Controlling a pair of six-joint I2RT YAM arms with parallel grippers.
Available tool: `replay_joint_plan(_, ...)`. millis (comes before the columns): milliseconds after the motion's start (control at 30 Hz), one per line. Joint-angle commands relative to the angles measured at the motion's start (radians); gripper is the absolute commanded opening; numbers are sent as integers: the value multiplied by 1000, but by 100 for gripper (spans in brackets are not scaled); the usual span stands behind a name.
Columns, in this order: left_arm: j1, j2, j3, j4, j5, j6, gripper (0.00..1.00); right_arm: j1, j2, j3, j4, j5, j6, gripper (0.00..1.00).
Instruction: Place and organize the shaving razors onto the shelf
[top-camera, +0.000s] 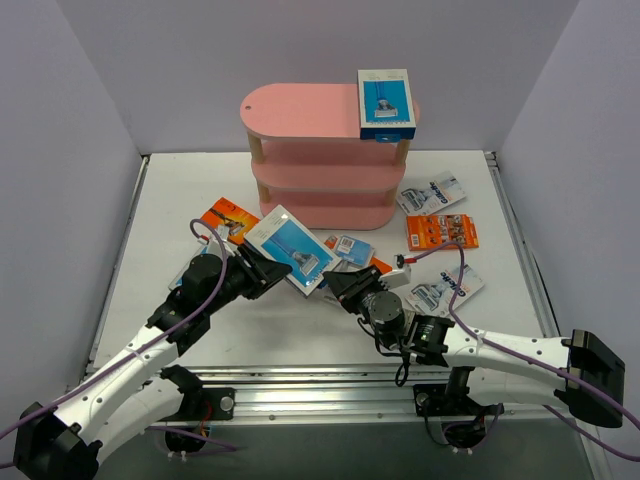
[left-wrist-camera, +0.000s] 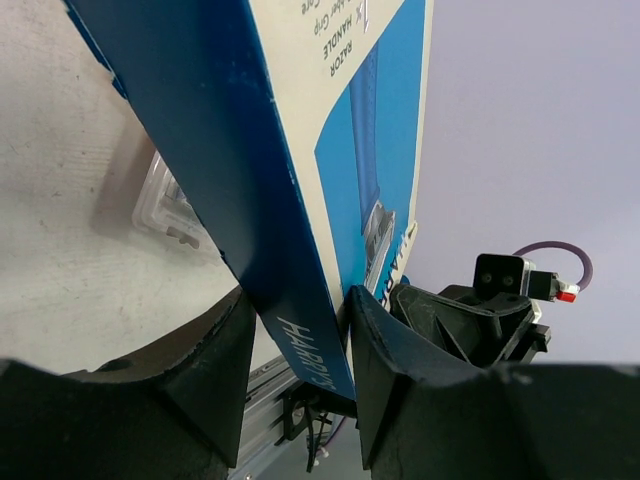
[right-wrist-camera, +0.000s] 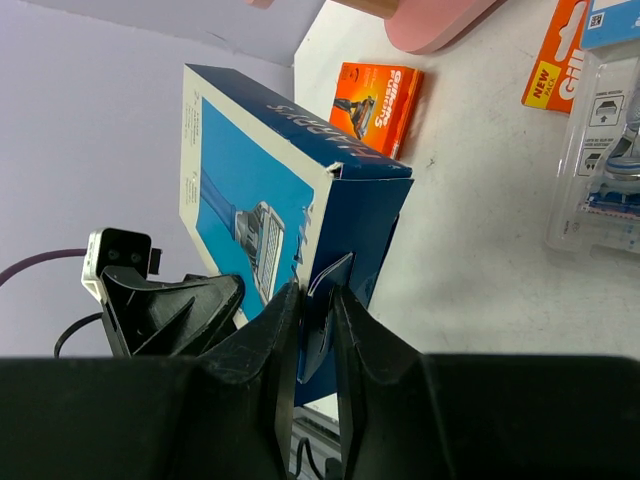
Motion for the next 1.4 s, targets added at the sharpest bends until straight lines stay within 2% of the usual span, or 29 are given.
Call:
replay_joint_plan(0, 0, -23, 36, 17, 9, 38, 24, 12, -12, -2, 42, -3, 11, 1)
replay_joint_plan(133, 1, -25, 55, -64, 15, 150, 23, 12, -48, -2, -7, 7, 9, 9)
replay_joint_plan(233, 7, -32, 87, -166, 8, 238, 15, 12, -90, -11, -42, 26, 6, 16)
replay_joint_plan(267, 10, -44, 101, -198, 6, 251, 14, 12, -105, -15, -48, 34, 6, 26)
replay_joint_plan(367, 14, -75, 122, -264, -11, 302, 14, 12, -119, -17, -76, 42, 6, 40)
replay_joint_plan(400, 14, -81, 142, -281, -26, 323, 14, 9, -124, -17, -87, 42, 8, 42)
replay_joint_plan(600, 21, -97, 204, -393, -28, 414, 14, 7, -130, -21, -103, 39, -14, 48)
replay_joint_plan(767, 23, -113, 202, -376, 118, 433, 13, 1, -139, 3, -152, 14, -81, 50)
replay_joint_plan(933, 23, -159, 194, -430, 137, 437, 13, -11, -165, -27, -160, -36, -142, 52)
replay_joint_plan(1100, 24, -210, 181, -425, 176, 387, 13, -20, -156, -43, -65, -154, -233, 56)
replay_joint_plan(1367, 27, -265, 150, -355, 229, 282, 13, -16, -49, -25, 122, -318, -347, 64)
